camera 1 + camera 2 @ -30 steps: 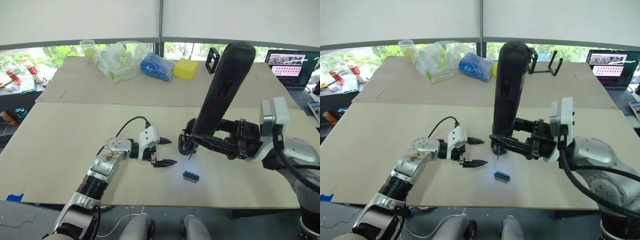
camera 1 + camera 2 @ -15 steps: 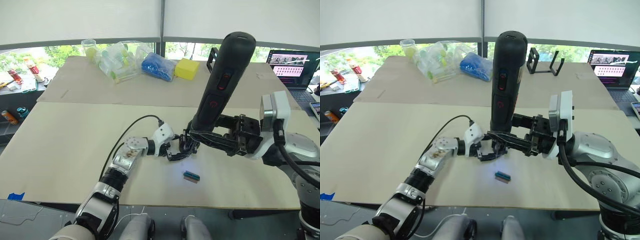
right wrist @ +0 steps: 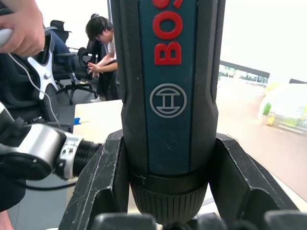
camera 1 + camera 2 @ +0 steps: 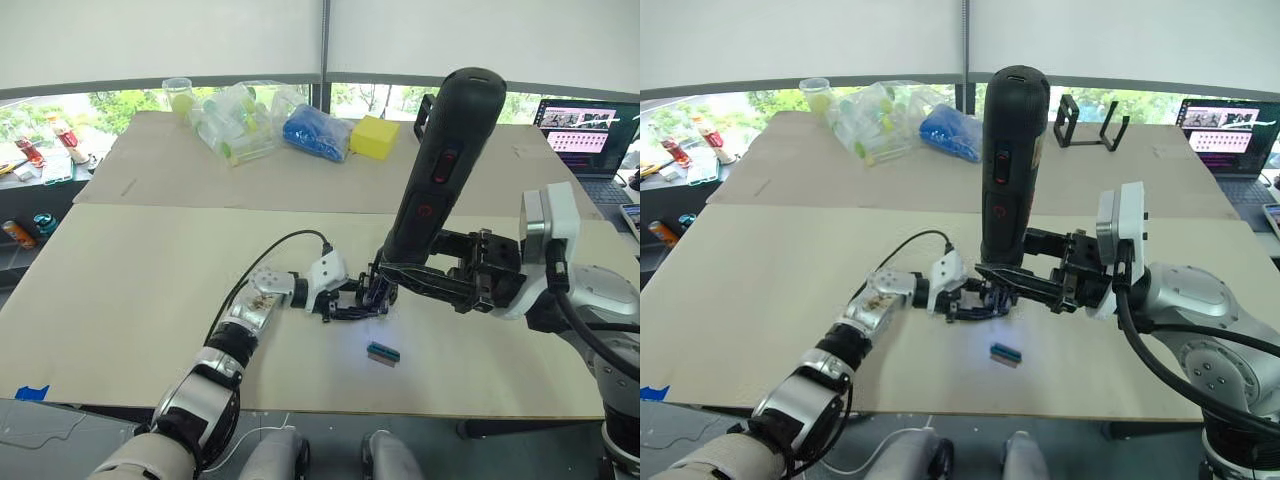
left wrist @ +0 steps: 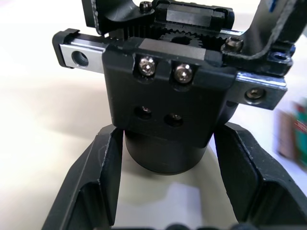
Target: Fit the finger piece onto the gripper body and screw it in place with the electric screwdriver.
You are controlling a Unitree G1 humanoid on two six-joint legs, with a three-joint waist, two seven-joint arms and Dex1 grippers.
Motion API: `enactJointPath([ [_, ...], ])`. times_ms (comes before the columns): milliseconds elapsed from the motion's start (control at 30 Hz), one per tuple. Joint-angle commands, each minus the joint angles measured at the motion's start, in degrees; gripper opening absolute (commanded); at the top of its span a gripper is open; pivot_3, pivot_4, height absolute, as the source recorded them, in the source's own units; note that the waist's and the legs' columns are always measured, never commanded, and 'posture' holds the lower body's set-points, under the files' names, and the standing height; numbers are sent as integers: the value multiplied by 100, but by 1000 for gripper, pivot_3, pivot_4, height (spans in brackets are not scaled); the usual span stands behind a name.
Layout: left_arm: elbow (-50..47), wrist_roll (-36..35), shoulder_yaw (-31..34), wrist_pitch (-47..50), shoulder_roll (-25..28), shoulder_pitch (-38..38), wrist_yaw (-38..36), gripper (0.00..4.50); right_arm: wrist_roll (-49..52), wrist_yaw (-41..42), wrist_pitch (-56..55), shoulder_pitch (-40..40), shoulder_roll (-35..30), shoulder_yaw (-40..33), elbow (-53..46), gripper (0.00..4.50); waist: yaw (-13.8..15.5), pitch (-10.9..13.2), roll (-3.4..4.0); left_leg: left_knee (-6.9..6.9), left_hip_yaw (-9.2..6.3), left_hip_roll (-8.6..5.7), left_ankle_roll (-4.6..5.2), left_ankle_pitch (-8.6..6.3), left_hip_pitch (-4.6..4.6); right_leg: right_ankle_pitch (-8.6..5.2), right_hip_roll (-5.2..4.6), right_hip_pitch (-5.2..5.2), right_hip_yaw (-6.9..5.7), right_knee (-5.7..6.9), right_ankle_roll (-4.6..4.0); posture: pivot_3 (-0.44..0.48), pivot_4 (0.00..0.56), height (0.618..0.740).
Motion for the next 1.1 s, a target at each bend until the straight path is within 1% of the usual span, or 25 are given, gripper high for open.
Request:
enactJointPath([
  [33,565,141,18,-577,27,-557,-422,2317,240,25,-30,-52,-63,-139,-300,1914,5,0,0,0,0,0,0,0,-1,0,0,0,-1,-1,0,0,150,740],
  [167,1336,501,-32,-822,32,-908,-307,2317,308,-19,-14,16,-63,-142,-412,1914,0,1,-2,3,1,0,5,-2,-2,0,1,3,-4,-1,0,0,150,740],
  [267,1567,533,40,-865,11,-974,-288,2317,350,-46,-21,56,-73,-155,-453,1914,-4,1,-2,4,0,0,7,-3,-2,0,2,4,-4,1,0,0,150,740],
  [300,1588,522,64,-871,8,-970,-283,3364,361,-54,-24,61,-75,-155,-458,1914,-4,1,-2,5,1,0,7,-4,-1,0,2,4,-3,2,0,0,150,740],
  [367,1499,450,145,-793,12,-895,-338,4292,377,-74,-30,63,-71,-145,-471,1914,-6,1,-3,8,1,0,10,-5,-2,0,3,3,-3,4,0,0,150,740],
  [400,1411,396,200,-704,16,-843,-373,4500,382,-84,-30,63,-69,-138,-478,1914,-2,1,-3,8,1,0,10,-5,-2,0,4,2,-3,6,1,0,150,740],
  [467,1135,311,289,-523,54,-690,-418,4500,381,-93,-37,67,-64,-124,-485,1914,-3,1,-3,7,1,0,10,-5,-2,0,4,3,-5,7,1,0,150,740],
  [533,612,233,378,-291,139,-400,-378,4500,362,-81,-44,60,-56,-101,-463,1914,-13,1,-2,7,1,0,12,-7,-2,0,3,3,-3,10,1,0,150,740],
  [633,-216,115,517,221,147,41,5,4500,333,-56,-54,36,-43,-77,-409,1914,-18,1,-2,7,1,0,12,-7,-2,0,2,2,-1,9,1,0,150,740],
  [700,-780,101,520,406,118,422,223,4500,321,-43,-58,13,-33,-65,-357,1914,-9,1,-2,8,0,0,12,-7,-2,0,1,2,0,8,1,0,150,740],
  [767,-1133,174,486,492,51,720,523,4500,291,-16,-69,8,-20,-44,-302,1914,-3,1,-2,8,1,0,12,-7,-1,0,-1,4,3,6,1,0,150,740],
  [933,-1452,246,481,598,-166,917,1207,4500,247,43,-96,-14,-13,-11,-232,1914,18,1,-2,9,-1,0,11,-7,-1,0,-1,5,3,3,0,0,150,740],
  [1000,-1506,242,451,677,-249,925,1350,4500,230,46,-104,-51,-10,9,-197,1914,13,1,-2,9,0,0,11,-6,-1,0,-1,4,3,3,0,0,150,740],
  [1100,-1656,190,406,818,-331,984,1369,4500,176,51,-128,-64,0,40,-152,1914,14,1,-2,8,1,0,10,-6,-1,0,-1,4,1,3,0,0,150,740],
])
